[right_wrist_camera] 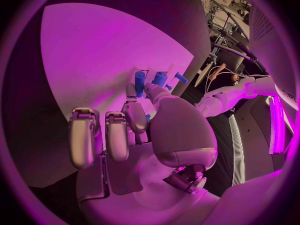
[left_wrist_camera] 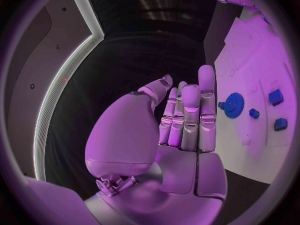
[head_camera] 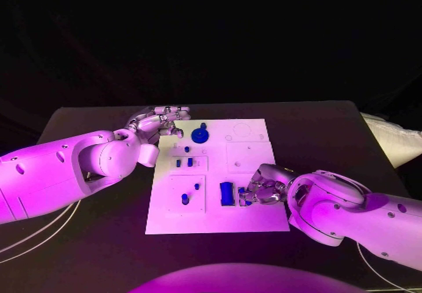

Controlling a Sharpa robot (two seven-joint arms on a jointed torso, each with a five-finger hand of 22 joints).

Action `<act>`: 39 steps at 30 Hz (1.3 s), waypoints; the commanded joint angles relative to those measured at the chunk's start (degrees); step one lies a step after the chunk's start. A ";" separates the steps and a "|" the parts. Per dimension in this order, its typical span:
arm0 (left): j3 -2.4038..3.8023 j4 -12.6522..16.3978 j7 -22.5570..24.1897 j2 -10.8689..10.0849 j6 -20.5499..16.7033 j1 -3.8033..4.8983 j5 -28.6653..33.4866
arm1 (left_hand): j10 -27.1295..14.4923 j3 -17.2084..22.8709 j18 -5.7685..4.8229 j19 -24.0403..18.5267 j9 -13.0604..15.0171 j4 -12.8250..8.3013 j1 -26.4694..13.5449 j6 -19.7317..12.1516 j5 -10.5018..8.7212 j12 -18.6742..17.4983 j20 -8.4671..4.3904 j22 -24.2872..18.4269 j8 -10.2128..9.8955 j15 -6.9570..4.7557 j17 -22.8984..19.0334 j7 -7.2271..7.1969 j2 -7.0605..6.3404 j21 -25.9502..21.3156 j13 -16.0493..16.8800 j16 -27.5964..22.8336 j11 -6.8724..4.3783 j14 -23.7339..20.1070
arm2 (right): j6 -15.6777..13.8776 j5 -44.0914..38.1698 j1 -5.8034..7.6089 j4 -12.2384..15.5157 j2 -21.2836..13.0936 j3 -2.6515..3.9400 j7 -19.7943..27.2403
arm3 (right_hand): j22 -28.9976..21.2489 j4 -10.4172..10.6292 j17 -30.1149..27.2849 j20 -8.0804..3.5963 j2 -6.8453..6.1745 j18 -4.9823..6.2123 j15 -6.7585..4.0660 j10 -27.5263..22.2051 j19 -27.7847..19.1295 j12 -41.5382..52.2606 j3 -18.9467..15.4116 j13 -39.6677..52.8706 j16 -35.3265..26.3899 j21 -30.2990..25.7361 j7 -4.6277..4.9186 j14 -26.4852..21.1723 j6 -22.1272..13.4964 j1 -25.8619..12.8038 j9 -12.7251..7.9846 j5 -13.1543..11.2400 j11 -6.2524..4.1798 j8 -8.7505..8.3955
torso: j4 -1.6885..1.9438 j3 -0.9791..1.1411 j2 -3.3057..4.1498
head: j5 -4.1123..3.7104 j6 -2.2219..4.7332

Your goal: Assemble the parts on the task board

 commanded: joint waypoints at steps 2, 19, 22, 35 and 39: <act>0.04 0.14 0.08 0.09 1.22 0.00 -0.23 | -0.32 -0.40 1.11 -0.12 0.01 -0.10 -0.06 -0.37 0.04 0.36 0.36 -0.10 0.21 -0.04 -0.22 0.06 0.48 -0.34 0.07 0.00 0.01 -0.43 | 1.59 -0.42 -0.13 0.24 0.28 -0.06 0.13 | 1.81 0.75 9.93 -0.34 0.11 -1.17 -0.25 0.31 1.07 0.08 -0.06 0.10 0.33 0.33 -0.08 5.06 0.73 -1.01 0.29 -0.50 -0.53 0.54 | 0.02 -0.01 0.00 | -0.03 0.02; 0.04 0.17 -0.12 0.09 1.31 0.00 -0.32 | -0.35 -0.46 1.11 -0.12 0.01 -0.07 -0.11 -0.38 0.03 0.40 0.36 -0.11 0.23 -0.03 -0.29 0.08 0.48 -0.36 0.07 -0.02 0.02 -0.46 | 0.71 -1.07 -0.13 0.39 0.38 -0.06 0.28 | 2.49 5.29 10.51 -0.79 0.42 -1.31 -0.73 1.39 1.33 1.92 -4.90 1.64 0.62 0.64 -0.78 5.17 1.88 -6.38 2.40 -2.15 -1.08 2.07 | 0.01 -0.04 -0.02 | 0.03 0.00; 0.04 0.16 -0.17 0.09 1.33 0.01 -0.33 | -0.35 -0.46 1.11 -0.12 0.01 -0.07 -0.11 -0.38 0.03 0.40 0.36 -0.11 0.23 -0.03 -0.29 0.08 0.48 -0.36 0.07 -0.02 0.02 -0.46 | 0.48 -1.21 -0.13 0.48 0.30 -0.06 0.32 | 2.71 6.63 10.67 -0.87 0.87 -1.35 -0.83 1.50 1.40 1.95 -7.03 1.82 0.71 0.74 -0.90 5.19 1.79 -6.98 2.96 -4.28 -1.17 2.32 | 0.01 -0.02 -0.02 | 0.04 0.01; 0.04 0.06 -0.24 0.11 1.46 0.00 -0.36 | -0.35 -0.46 1.11 -0.12 0.01 -0.07 -0.11 -0.38 0.03 0.40 0.36 -0.11 0.23 -0.03 -0.29 0.08 0.48 -0.36 0.07 -0.02 0.02 -0.46 | 2.14 -1.60 -0.22 1.20 -1.16 -0.06 0.97 | 2.72 2.02 10.52 -0.93 -0.49 -1.33 -0.80 1.44 1.33 1.61 -11.08 2.14 0.57 0.65 -0.79 5.15 1.00 0.87 4.43 -12.54 -1.10 2.72 | -0.08 0.03 -0.03 | 0.04 0.08; 0.04 0.01 -0.16 0.18 1.48 0.00 -0.37 | -0.35 -0.46 1.11 -0.12 0.01 -0.07 -0.11 -0.38 0.03 0.40 0.36 -0.11 0.23 -0.03 -0.29 0.08 0.48 -0.36 0.07 -0.02 0.02 -0.46 | -0.35 -0.98 -0.26 1.13 -1.59 -0.06 1.91 | 2.19 0.85 10.05 -0.86 0.13 -1.22 -0.68 1.12 1.09 0.91 -11.40 1.87 0.27 0.34 -0.57 5.05 0.34 2.72 4.58 -14.00 -0.94 2.49 | -0.04 0.01 -0.07 | -0.12 0.22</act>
